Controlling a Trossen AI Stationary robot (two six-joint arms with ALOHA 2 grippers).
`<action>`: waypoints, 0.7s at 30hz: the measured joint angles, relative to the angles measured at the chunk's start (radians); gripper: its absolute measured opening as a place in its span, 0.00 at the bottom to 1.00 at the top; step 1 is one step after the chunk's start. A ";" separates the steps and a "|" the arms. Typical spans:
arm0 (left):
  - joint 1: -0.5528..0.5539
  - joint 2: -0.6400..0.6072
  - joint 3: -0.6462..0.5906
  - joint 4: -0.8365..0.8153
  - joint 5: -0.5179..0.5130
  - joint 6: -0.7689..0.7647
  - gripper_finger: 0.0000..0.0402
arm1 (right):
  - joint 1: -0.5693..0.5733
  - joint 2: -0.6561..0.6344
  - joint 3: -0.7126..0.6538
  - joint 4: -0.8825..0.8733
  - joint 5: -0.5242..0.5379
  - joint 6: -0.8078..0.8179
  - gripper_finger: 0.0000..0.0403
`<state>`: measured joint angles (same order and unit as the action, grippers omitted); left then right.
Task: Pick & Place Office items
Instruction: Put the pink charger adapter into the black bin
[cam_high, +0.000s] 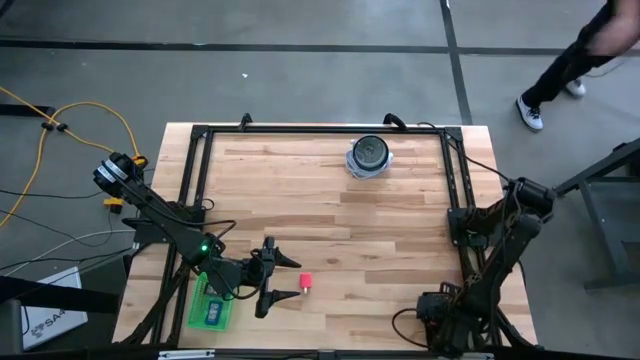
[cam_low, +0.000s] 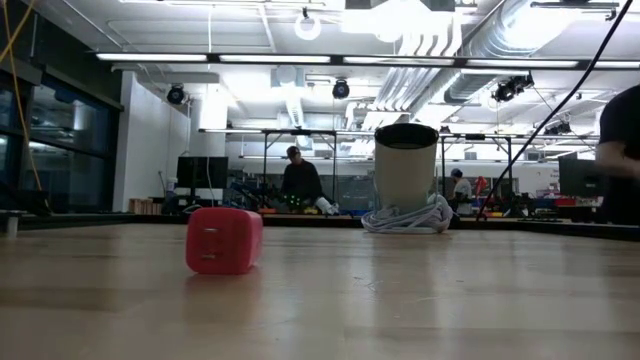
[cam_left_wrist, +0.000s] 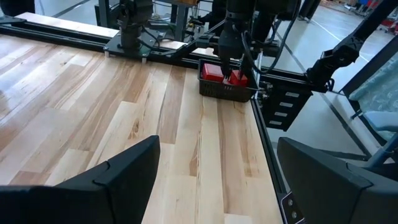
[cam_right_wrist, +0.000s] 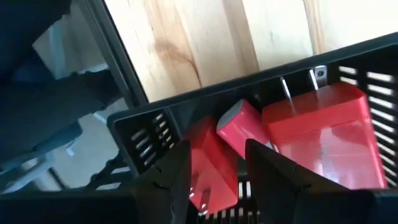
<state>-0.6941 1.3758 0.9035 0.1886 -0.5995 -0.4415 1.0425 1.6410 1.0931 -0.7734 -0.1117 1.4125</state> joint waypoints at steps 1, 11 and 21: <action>0.000 0.000 0.000 0.000 0.000 0.000 0.79 | -0.008 -0.010 0.000 -0.002 -0.010 -0.004 0.34; 0.000 0.000 0.000 0.000 0.000 0.000 0.79 | -0.142 -0.106 0.001 0.023 0.047 -0.182 0.34; 0.000 0.000 0.000 0.000 0.000 0.000 0.79 | -0.285 -0.110 0.001 0.246 0.147 -0.550 0.34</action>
<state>-0.6941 1.3762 0.9039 0.1889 -0.5995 -0.4416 0.7573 1.5311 1.0939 -0.5272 0.0357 0.8624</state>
